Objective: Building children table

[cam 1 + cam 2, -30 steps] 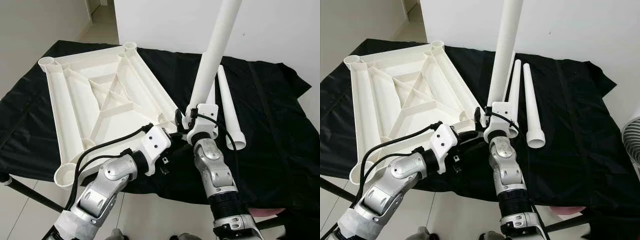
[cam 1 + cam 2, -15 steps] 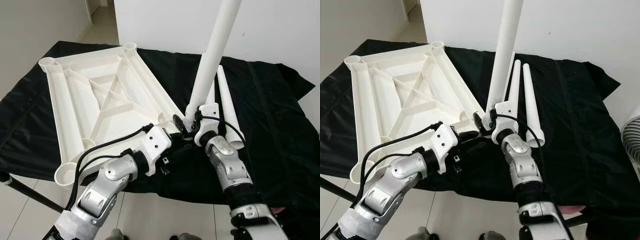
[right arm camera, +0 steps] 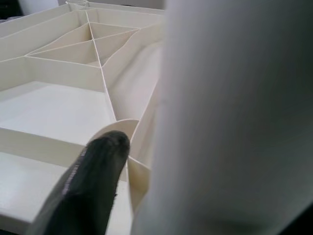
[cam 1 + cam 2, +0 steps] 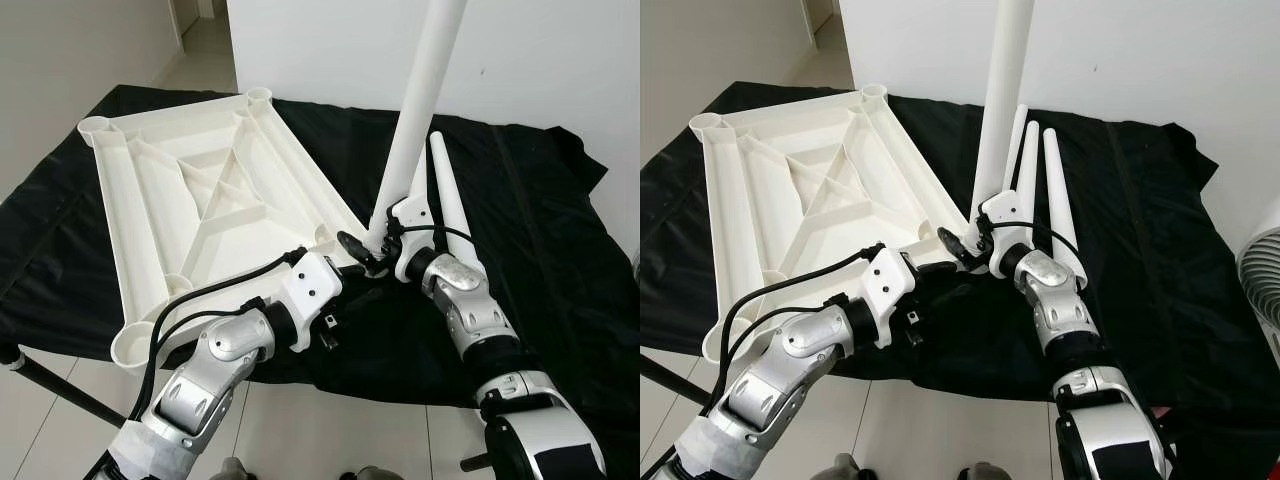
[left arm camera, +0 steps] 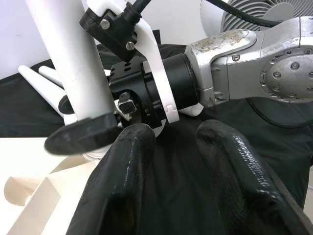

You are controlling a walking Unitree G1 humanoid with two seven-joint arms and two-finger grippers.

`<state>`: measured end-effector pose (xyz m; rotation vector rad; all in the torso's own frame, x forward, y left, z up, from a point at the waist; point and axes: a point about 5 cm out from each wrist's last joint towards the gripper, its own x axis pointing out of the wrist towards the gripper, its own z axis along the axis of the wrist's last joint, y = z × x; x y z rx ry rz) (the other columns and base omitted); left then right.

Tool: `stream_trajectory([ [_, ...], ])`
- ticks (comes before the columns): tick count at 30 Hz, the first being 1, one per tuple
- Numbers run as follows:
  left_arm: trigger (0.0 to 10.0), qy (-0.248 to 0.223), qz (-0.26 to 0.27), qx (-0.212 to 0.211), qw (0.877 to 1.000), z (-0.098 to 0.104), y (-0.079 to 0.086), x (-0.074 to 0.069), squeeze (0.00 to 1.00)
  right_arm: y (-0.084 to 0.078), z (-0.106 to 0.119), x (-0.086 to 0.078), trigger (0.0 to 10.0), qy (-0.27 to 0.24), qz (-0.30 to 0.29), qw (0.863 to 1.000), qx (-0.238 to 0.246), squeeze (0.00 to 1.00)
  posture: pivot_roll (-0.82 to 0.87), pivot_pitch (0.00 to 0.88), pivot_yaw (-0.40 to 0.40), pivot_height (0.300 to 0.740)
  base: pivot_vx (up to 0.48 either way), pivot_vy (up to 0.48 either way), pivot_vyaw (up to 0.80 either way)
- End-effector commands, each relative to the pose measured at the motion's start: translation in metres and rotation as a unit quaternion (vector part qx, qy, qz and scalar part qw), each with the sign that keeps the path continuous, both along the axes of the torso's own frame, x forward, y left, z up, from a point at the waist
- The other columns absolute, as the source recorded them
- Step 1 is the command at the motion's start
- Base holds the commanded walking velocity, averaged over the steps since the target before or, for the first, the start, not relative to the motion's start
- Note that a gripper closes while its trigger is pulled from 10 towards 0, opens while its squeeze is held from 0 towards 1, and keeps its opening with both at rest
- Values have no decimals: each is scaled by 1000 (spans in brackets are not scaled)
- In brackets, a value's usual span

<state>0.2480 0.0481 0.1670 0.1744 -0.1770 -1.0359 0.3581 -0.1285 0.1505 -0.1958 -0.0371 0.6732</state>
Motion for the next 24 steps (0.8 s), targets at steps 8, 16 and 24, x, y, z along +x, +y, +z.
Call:
stream_trajectory([
  [8, 10000, -5, -15, 10, 1000, 1, 0, 0, 0, 2, -10, -2, 0, 22, 30, 999, -12, 0, -34, 47, 6, 740, 0, 0, 0],
  [16, 10000, -3, -19, 9, 1000, 0, -1, -1, 0, -2, -18, -1, 10000, 36, -30, 999, -10, 0, -43, 54, 10, 740, 0, 0, 0],
  [24, 10000, 0, -19, 7, 1000, 0, -2, -2, 0, 8, -17, -5, 10000, 47, -138, 988, 50, 0, -42, 63, 9, 740, 0, 0, 0],
])
